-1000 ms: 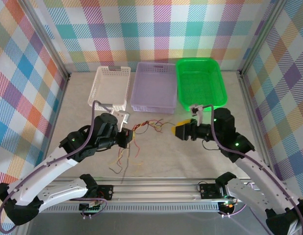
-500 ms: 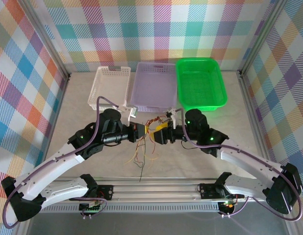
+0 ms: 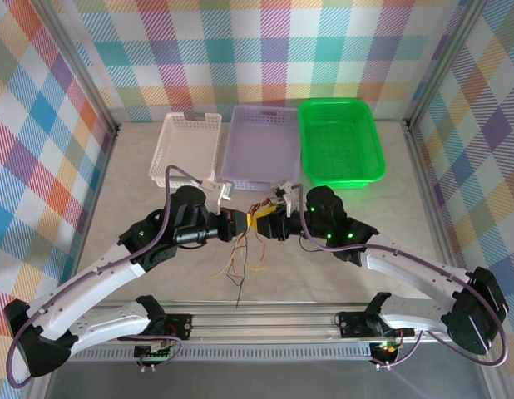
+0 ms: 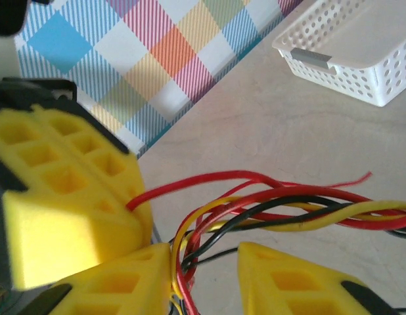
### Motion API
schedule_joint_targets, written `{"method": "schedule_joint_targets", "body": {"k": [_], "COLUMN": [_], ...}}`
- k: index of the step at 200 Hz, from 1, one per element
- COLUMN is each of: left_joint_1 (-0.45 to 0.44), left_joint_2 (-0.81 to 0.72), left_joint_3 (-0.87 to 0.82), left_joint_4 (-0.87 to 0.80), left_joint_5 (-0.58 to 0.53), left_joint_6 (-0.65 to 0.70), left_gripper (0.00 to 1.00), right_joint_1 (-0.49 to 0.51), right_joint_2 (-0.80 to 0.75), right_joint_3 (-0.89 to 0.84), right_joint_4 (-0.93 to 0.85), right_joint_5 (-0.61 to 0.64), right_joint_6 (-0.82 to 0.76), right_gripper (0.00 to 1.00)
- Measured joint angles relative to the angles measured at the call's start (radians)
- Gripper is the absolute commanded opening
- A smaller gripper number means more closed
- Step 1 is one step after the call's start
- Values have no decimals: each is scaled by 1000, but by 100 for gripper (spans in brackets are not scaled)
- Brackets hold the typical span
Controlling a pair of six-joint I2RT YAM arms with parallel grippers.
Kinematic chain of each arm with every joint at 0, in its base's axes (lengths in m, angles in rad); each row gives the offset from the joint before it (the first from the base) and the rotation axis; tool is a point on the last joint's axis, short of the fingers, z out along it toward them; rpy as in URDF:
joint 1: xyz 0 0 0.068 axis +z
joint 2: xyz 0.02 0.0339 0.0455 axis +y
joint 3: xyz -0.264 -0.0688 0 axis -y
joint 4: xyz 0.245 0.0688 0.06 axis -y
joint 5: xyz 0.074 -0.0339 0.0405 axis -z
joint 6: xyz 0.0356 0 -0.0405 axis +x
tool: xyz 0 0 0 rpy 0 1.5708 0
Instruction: Untangle the cables
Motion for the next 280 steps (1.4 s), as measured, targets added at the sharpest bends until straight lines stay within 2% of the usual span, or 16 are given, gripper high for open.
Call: {"method": "schedule_joint_targets", "body": {"k": [22, 35, 69, 137, 171, 226, 260, 280], "left_joint_1": [0, 0, 0, 0, 4, 31, 55, 60], "left_joint_2": [-6, -11, -48, -144, -153, -159, -163, -167], "left_joint_3": [-3, -3, 0, 86, 126, 164, 171, 170], "left_joint_4": [-1, -5, -42, -237, -333, -475, -546, -555], "left_joint_5": [0, -2, -19, -80, -121, -223, -321, -329], "left_joint_6": [0, 1, 23, 138, 204, 299, 326, 327], "left_gripper": [0, 0, 0, 0, 0, 0, 0, 0], "right_joint_1": [2, 4, 9, -19, -117, -366, -447, -468], "right_joint_2": [5, 4, -45, -183, -274, -420, -438, -442], "right_joint_3": [-18, -23, -26, -26, -27, -27, -27, -32], "right_joint_4": [16, 21, -10, -217, -328, -498, -580, -569], "right_joint_5": [3, 7, 66, 316, 377, 391, 382, 311], "right_joint_6": [5, 6, -13, -40, -37, -20, -1, 11], "right_gripper": [12, 0, 0, 0, 0, 0, 0, 0]}}
